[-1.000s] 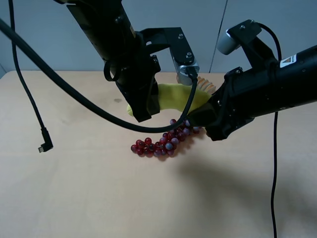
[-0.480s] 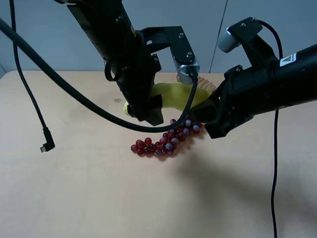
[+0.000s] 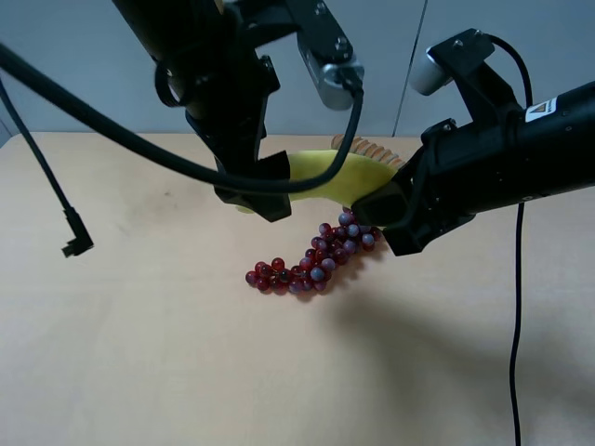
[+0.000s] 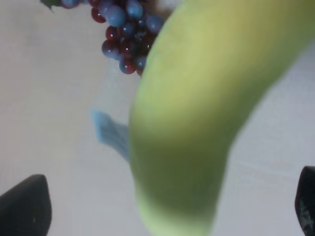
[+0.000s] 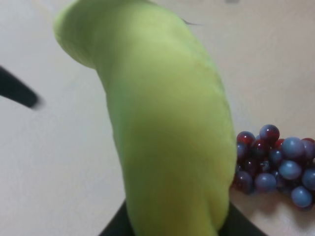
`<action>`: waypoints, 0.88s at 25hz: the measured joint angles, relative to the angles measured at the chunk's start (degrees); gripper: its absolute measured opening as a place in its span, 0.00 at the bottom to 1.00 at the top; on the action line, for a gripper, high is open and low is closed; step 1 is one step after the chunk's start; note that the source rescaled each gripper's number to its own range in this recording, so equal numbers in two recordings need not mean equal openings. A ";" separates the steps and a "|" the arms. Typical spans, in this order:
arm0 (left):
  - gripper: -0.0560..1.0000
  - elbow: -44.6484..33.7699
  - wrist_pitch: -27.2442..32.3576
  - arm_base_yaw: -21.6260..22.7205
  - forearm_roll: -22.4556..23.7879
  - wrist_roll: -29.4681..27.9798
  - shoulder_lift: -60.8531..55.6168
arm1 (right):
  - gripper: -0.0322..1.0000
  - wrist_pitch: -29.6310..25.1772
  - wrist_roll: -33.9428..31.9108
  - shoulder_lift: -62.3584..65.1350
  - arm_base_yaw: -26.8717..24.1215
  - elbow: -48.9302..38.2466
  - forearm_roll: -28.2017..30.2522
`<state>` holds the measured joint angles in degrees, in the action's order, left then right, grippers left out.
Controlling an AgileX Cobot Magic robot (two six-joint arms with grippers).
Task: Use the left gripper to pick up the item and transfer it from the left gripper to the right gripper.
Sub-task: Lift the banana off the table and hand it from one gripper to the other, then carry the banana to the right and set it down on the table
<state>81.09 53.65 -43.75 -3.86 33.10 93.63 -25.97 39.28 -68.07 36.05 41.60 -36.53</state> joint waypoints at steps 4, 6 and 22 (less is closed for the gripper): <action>1.00 0.00 3.62 0.00 0.87 -6.85 -5.02 | 0.04 0.17 0.00 0.00 0.00 0.00 0.00; 1.00 0.00 6.24 0.00 2.45 -12.16 -7.35 | 0.04 0.17 0.00 0.00 0.00 0.00 0.00; 1.00 -16.22 13.43 0.00 10.22 -38.93 -31.45 | 0.04 0.17 0.00 0.00 0.00 0.00 0.00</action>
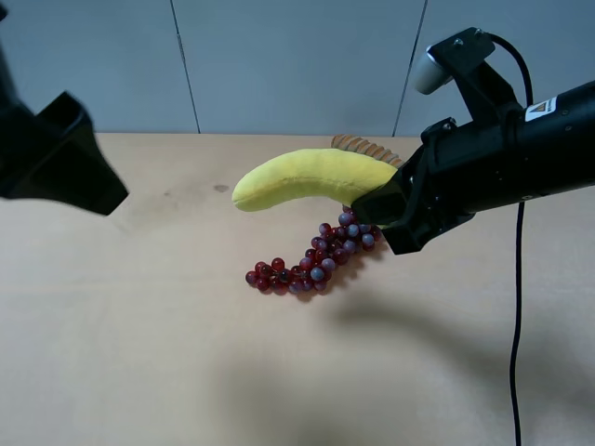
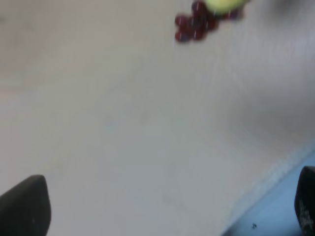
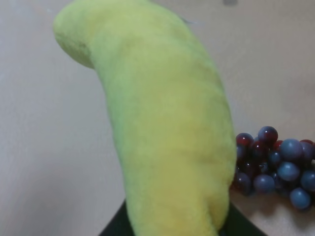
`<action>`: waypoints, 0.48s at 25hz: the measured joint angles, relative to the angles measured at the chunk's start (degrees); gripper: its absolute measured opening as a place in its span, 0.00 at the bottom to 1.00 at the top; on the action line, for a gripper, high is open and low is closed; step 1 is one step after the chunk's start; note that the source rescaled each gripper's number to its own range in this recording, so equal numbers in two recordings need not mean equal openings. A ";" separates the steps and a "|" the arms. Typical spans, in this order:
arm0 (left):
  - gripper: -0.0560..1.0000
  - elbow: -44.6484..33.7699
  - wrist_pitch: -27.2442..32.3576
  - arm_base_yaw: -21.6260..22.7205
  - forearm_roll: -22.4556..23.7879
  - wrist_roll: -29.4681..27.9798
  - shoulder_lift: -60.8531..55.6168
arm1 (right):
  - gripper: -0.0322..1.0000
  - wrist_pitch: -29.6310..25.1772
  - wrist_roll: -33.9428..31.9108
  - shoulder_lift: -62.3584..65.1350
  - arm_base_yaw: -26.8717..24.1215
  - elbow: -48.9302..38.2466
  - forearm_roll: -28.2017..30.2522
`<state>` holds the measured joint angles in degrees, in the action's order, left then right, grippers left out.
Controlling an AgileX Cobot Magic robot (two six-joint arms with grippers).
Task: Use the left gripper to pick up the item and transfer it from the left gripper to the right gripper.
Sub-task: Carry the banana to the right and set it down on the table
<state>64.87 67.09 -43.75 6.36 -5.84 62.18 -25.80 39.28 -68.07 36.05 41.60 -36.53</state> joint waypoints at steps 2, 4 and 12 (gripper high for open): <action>1.00 -4.73 -0.06 0.00 0.05 -0.60 -4.73 | 0.04 0.00 0.00 0.00 0.00 0.00 0.00; 1.00 -8.63 -0.10 0.00 0.05 -0.72 -10.20 | 0.04 0.00 0.00 0.00 0.00 0.00 0.00; 1.00 -21.38 -1.67 0.00 0.10 -0.36 -31.87 | 0.04 0.00 0.00 0.00 0.00 0.00 0.00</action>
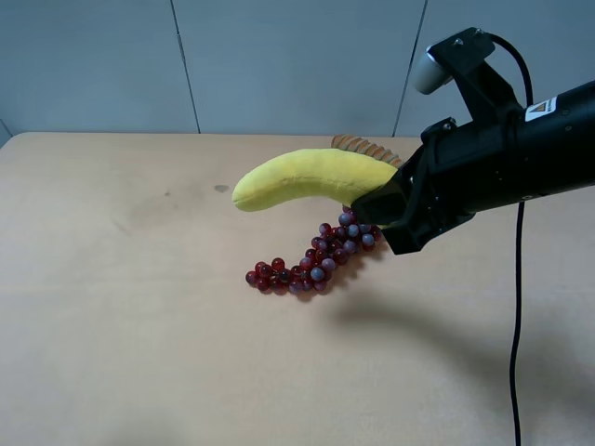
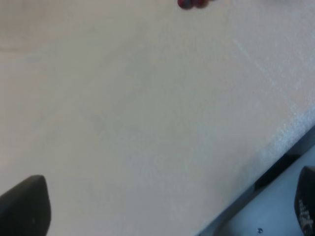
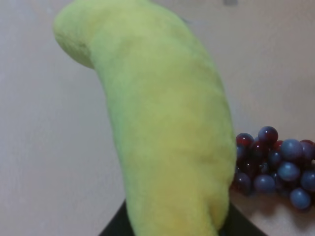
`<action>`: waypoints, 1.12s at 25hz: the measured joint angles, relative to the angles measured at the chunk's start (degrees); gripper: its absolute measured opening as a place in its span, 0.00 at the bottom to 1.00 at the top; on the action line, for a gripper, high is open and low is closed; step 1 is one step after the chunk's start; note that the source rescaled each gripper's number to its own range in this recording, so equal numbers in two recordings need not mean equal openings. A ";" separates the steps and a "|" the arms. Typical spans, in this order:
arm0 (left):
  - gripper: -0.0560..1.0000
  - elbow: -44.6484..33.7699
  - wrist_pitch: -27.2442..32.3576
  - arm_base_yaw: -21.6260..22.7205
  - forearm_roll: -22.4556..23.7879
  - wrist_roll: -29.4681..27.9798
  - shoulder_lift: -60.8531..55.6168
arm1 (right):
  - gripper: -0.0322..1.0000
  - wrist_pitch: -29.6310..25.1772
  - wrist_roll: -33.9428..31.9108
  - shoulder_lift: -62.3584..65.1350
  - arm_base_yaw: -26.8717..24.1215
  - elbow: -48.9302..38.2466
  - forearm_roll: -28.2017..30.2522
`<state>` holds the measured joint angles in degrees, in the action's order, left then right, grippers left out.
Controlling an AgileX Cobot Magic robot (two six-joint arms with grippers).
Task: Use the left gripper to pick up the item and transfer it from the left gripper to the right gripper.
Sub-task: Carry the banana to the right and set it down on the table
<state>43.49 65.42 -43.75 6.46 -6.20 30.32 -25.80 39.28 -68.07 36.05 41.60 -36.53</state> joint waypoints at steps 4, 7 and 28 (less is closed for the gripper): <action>1.00 -4.87 -0.42 0.00 0.00 1.23 -9.34 | 0.04 0.00 0.00 0.00 0.00 0.00 0.00; 1.00 -7.59 -1.60 0.00 0.00 1.67 -15.30 | 0.04 0.00 0.00 0.00 0.00 0.00 0.00; 0.98 -14.97 -4.83 0.00 -2.51 3.46 -24.27 | 0.04 2.14 -0.29 0.00 0.00 0.00 0.00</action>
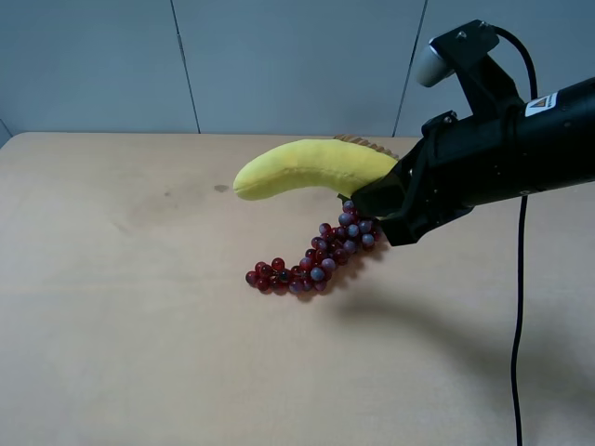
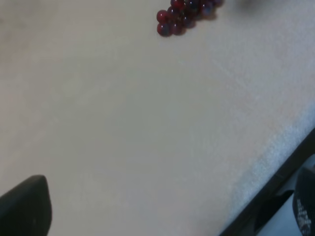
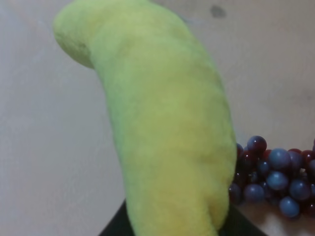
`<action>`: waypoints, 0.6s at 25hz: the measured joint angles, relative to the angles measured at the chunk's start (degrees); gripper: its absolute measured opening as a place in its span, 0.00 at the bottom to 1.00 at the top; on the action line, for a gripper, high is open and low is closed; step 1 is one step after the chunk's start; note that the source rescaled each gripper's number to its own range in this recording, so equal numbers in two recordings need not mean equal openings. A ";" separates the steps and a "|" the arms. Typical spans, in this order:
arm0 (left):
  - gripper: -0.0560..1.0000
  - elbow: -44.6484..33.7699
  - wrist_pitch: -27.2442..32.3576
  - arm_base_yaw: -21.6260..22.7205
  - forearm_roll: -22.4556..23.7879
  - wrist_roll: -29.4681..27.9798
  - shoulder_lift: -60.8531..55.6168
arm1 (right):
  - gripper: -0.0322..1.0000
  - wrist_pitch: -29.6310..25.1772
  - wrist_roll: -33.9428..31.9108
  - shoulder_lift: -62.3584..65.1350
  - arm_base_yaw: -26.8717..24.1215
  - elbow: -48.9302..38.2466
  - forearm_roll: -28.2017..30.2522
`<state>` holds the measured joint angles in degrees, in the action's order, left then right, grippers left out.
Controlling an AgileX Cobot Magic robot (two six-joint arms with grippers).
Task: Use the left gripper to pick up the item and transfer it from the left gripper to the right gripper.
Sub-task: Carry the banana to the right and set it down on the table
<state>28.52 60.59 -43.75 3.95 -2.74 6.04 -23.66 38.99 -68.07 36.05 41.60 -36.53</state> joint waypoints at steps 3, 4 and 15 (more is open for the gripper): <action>0.98 0.00 -0.01 0.00 0.00 0.61 0.00 | 0.04 0.56 -1.00 0.00 0.00 0.00 0.00; 0.98 0.00 -0.01 0.00 0.00 0.73 0.00 | 0.04 0.79 -1.28 0.00 0.00 0.00 0.00; 0.98 0.00 -0.05 18.69 0.00 0.86 0.00 | 0.04 0.78 -9.72 0.00 0.00 0.00 3.98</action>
<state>28.52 60.54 -25.06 3.95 -1.88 6.04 -22.87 29.28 -68.07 36.05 41.60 -32.56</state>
